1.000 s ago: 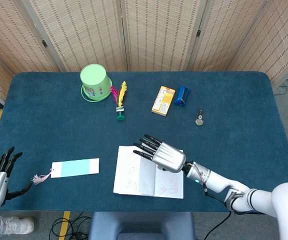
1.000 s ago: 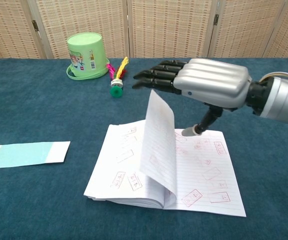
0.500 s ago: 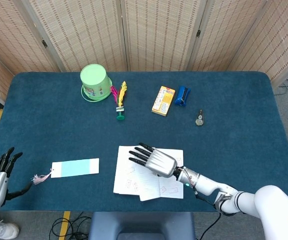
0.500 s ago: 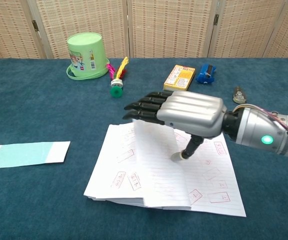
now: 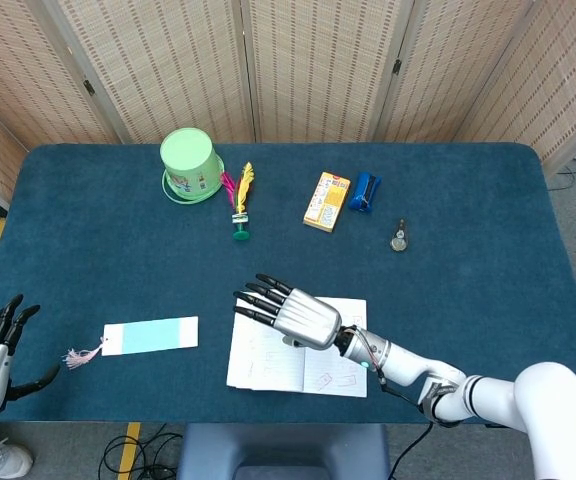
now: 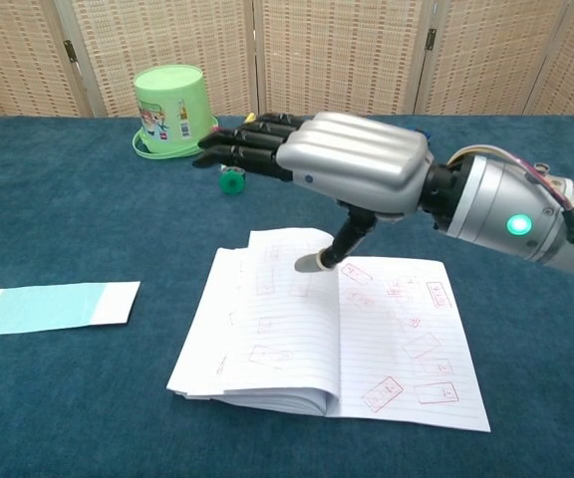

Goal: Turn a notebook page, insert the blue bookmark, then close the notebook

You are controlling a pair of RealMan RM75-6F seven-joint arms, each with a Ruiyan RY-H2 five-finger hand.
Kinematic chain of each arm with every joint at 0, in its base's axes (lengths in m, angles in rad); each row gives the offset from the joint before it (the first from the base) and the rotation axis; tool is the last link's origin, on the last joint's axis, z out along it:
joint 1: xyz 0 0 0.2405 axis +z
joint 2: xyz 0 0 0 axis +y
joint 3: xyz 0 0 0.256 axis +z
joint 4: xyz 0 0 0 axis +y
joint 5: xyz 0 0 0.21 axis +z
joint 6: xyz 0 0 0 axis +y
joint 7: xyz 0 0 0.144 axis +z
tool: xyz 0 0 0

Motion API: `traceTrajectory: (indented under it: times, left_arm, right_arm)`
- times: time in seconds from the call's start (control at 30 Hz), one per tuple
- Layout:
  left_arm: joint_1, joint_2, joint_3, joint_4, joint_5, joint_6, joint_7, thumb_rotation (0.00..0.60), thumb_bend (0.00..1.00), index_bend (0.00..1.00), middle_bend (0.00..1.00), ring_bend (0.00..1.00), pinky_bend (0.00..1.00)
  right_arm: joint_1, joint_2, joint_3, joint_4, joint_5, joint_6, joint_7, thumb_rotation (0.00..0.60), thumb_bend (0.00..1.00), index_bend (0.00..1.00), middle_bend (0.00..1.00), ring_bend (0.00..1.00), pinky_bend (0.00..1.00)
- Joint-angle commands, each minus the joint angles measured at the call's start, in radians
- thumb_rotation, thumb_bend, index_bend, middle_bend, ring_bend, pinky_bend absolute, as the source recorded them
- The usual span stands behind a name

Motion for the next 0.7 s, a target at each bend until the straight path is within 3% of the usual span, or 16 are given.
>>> traceTrajectory:
  times: [0.03, 0.3, 0.53, 0.7]
  left_arm:
    - [0.000, 0.001, 0.000, 0.000, -0.001, 0.000, 0.000, 0.600, 0.23, 0.15, 0.04, 0.08, 0.16]
    - [0.003, 0.000, 0.001, 0.011, -0.008, -0.003, -0.008, 0.600, 0.23, 0.15, 0.04, 0.08, 0.16]
    - [0.005, -0.001, 0.002, 0.012, -0.003, 0.001, -0.012, 0.600, 0.23, 0.15, 0.04, 0.08, 0.16]
    - [0.008, -0.002, 0.000, 0.021, -0.012, 0.000, -0.021, 0.600, 0.23, 0.15, 0.04, 0.08, 0.16]
  right_arm:
    - [0.010, 0.013, 0.010, -0.031, 0.012, -0.022, -0.014, 0.600, 0.09, 0.00, 0.02, 0.00, 0.00]
    - [0.018, -0.011, -0.018, -0.029, 0.015, -0.085, -0.028, 0.600, 0.09, 0.00, 0.04, 0.00, 0.00]
    - [0.049, -0.033, 0.009, -0.031, 0.028, -0.122, -0.034, 0.600, 0.10, 0.00, 0.08, 0.01, 0.00]
    - [0.058, -0.009, 0.021, -0.076, 0.047, -0.141, -0.029, 0.600, 0.27, 0.00, 0.18, 0.06, 0.00]
